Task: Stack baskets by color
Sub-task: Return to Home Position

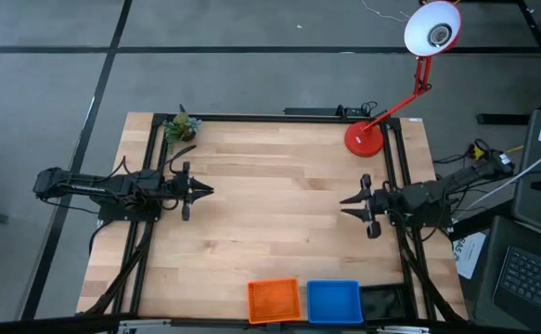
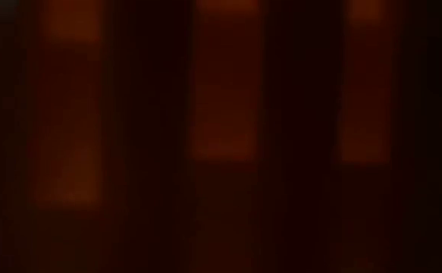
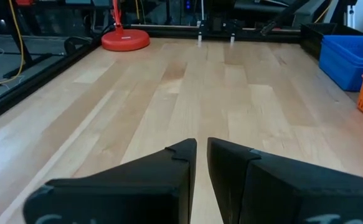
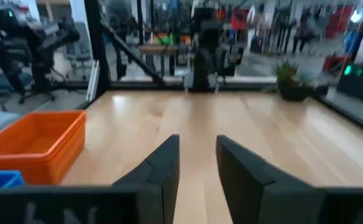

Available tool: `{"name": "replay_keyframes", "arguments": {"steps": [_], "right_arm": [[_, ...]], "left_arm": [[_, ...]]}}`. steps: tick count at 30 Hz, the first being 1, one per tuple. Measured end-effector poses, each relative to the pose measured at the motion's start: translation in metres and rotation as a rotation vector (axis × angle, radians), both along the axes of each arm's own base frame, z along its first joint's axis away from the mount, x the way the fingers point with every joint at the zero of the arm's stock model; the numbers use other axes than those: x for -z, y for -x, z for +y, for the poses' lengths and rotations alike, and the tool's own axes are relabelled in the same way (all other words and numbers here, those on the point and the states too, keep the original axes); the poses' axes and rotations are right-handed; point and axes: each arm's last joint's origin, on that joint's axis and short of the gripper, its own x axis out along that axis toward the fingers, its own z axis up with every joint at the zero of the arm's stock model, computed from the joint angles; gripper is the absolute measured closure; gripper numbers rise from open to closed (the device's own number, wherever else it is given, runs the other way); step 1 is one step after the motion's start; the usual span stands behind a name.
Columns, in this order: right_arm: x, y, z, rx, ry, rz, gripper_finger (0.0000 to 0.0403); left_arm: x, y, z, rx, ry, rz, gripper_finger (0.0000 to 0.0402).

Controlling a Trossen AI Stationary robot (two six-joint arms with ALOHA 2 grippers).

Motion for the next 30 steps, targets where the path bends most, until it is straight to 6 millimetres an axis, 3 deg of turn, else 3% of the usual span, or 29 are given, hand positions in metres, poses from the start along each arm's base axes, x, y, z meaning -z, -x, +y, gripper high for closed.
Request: {"name": "replay_keyframes", "arguments": {"steps": [12,23,30], "right_arm": [[-0.016,0.013,-0.018,0.063,0.086,-0.193,0.0297],[-0.003,0.019,-0.019,-0.084,0.046,-0.092,0.0297],[-0.002,0.018,-0.023,-0.047,0.051,-0.077,0.0297]], "left_arm": [[0.000,0.000,0.000,0.000,0.000,0.000,0.0370],[0.000,0.000,0.000,0.000,0.000,-0.001,0.0370],[0.000,0.000,0.000,0.000,0.000,-0.003,0.0370]]}}
